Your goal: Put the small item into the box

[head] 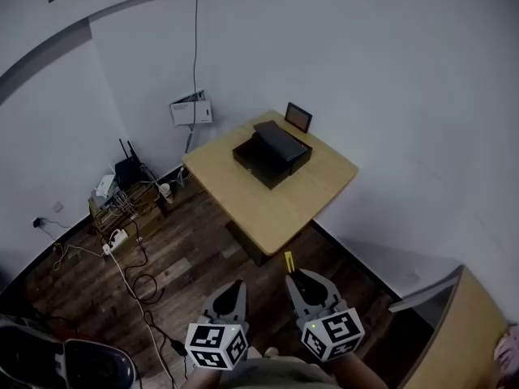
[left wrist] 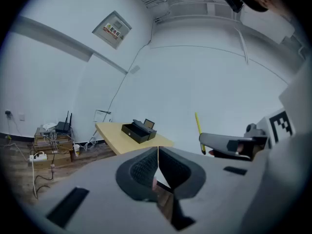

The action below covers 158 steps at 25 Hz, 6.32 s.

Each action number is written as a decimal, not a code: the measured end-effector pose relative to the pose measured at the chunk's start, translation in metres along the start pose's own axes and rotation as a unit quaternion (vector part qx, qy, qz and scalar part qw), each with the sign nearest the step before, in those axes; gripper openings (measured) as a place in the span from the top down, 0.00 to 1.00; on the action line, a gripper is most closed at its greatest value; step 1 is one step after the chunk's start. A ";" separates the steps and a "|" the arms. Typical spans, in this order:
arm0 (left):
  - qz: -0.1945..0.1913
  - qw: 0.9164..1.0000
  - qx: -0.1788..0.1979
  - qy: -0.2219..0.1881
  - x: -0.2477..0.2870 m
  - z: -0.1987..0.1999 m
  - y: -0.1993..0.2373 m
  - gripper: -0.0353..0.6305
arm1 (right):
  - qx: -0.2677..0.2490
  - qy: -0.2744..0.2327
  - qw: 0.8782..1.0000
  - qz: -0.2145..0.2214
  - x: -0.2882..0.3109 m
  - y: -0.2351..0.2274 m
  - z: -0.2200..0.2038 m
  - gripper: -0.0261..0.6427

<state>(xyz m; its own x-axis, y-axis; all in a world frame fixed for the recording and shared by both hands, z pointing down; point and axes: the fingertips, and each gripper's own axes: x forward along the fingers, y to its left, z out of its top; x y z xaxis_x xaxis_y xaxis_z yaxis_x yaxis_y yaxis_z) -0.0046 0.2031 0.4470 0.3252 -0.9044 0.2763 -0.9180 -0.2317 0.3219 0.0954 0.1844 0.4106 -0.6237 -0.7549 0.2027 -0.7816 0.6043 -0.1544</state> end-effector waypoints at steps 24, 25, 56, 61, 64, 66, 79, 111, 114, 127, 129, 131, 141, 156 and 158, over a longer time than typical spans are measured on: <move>-0.021 0.999 0.019 0.021 -0.013 -0.026 -0.063 0.94 | 0.029 -0.014 0.999 -0.019 -0.062 -0.021 -0.013 0.88; -0.018 0.999 0.018 0.023 -0.011 -0.026 -0.061 0.94 | 0.030 -0.012 0.999 -0.017 -0.059 -0.022 -0.012 0.88; -0.076 0.997 0.027 0.023 0.240 0.122 0.112 0.94 | 0.015 -0.013 0.998 -0.062 0.245 -0.114 0.082 0.88; -0.087 0.995 0.023 0.033 0.262 0.128 0.130 0.94 | 0.018 -0.008 0.996 -0.084 0.270 -0.126 0.083 0.88; -0.094 0.995 0.016 0.040 0.272 0.127 0.137 0.94 | 0.014 -0.006 0.995 -0.095 0.280 -0.137 0.084 0.88; -0.097 0.994 0.011 0.046 0.279 0.125 0.141 0.94 | 0.009 -0.002 0.995 -0.100 0.285 -0.145 0.087 0.88; -0.065 0.995 -0.016 0.080 0.336 0.114 0.158 0.94 | -0.005 0.048 0.994 -0.095 0.353 -0.224 0.078 0.88; -0.046 0.988 -0.058 0.139 0.416 0.077 0.183 0.94 | -0.057 0.337 0.939 -0.042 0.516 -0.303 -0.099 0.88; -0.043 0.988 -0.059 0.138 0.416 0.079 0.184 0.94 | -0.058 0.379 0.923 -0.030 0.519 -0.301 -0.111 0.88; -0.040 0.988 -0.061 0.137 0.413 0.078 0.182 0.94 | -0.058 0.411 0.909 -0.021 0.520 -0.302 -0.127 0.88; -0.040 0.988 -0.061 0.135 0.412 0.079 0.180 0.94 | -0.058 0.409 0.911 -0.017 0.520 -0.300 -0.129 0.88; -0.040 0.989 -0.061 0.133 0.410 0.080 0.180 0.94 | -0.053 0.405 0.913 -0.010 0.520 -0.296 -0.130 0.77; -0.039 0.991 -0.053 0.119 0.388 0.088 0.180 0.94 | -0.053 0.358 0.931 -0.047 0.505 -0.291 -0.102 0.75; -0.062 0.994 -0.024 0.088 0.337 0.109 0.166 0.94 | 0.003 0.170 0.978 -0.119 0.391 -0.232 0.003 0.91; -0.070 0.994 -0.017 0.085 0.329 0.112 0.162 0.94 | 0.009 0.141 0.982 -0.125 0.373 -0.223 0.015 0.93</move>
<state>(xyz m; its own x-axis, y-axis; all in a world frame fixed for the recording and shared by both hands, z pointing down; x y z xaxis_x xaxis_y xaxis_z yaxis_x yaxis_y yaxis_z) -0.0713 -0.1718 0.4888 0.4847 -0.7904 0.3746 -0.8542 -0.3357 0.3970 0.0367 -0.2355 0.5056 -0.3880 -0.7767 0.4961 -0.9116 0.4028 -0.0822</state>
